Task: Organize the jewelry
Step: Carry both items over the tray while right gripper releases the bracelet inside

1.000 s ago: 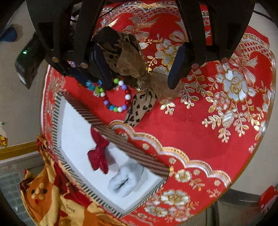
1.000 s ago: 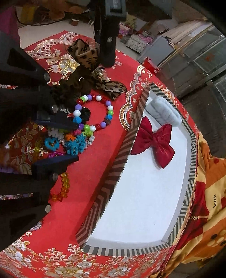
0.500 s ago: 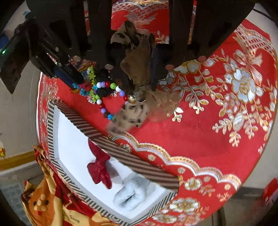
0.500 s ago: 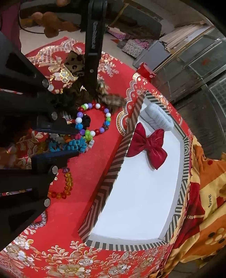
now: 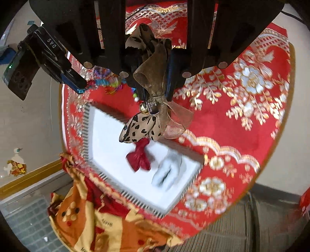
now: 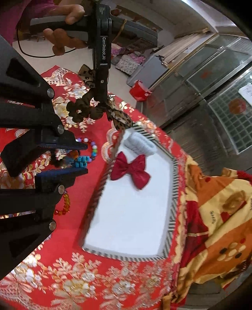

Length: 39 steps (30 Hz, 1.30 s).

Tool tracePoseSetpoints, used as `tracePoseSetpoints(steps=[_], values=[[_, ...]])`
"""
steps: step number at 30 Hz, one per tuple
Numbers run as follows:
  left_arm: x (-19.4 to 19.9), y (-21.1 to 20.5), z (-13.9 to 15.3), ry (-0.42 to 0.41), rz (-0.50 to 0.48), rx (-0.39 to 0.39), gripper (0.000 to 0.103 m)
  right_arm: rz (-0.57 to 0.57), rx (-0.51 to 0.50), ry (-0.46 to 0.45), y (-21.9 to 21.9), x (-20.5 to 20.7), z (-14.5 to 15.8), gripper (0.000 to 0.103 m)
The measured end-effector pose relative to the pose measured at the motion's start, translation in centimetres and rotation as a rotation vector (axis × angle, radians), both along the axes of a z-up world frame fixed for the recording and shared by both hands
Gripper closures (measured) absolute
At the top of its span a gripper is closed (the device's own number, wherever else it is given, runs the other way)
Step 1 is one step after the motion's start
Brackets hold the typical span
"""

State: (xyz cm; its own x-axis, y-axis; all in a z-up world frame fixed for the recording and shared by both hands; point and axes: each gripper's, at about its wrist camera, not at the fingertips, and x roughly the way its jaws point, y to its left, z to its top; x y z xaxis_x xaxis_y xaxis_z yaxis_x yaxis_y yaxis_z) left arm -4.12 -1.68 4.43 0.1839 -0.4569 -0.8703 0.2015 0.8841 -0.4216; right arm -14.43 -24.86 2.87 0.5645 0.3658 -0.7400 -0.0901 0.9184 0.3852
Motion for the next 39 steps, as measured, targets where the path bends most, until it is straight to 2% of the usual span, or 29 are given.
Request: tracePoseSetpoints(steps=[5,11,25,32,39], values=[[0.4,-0.8,1.7,-0.052,-0.013,0.005,0.085,-0.019,-0.019,-0.032,-0.6,-0.1,2.1,0.086],[0.7,-2.3,3.2,-0.129,-0.048,0.052,0.085,-0.039,-0.049,-0.057,-1.4,0.1,3.8,0.086],[3.2,-4.8,5.9,-0.268,-0.073,0.129,0.085,-0.052,-0.106,-0.105,-2.7,2.7,7.0,0.086],[5.0,-6.1,6.9,-0.298,-0.073,0.145,0.085,-0.039,-0.133,-0.135,-2.9,4.8,8.8,0.086],[8.7,-6.9,7.2,-0.283,-0.038,0.125,0.085,-0.011,-0.166,-0.137,-2.5,7.7,9.3,0.086]])
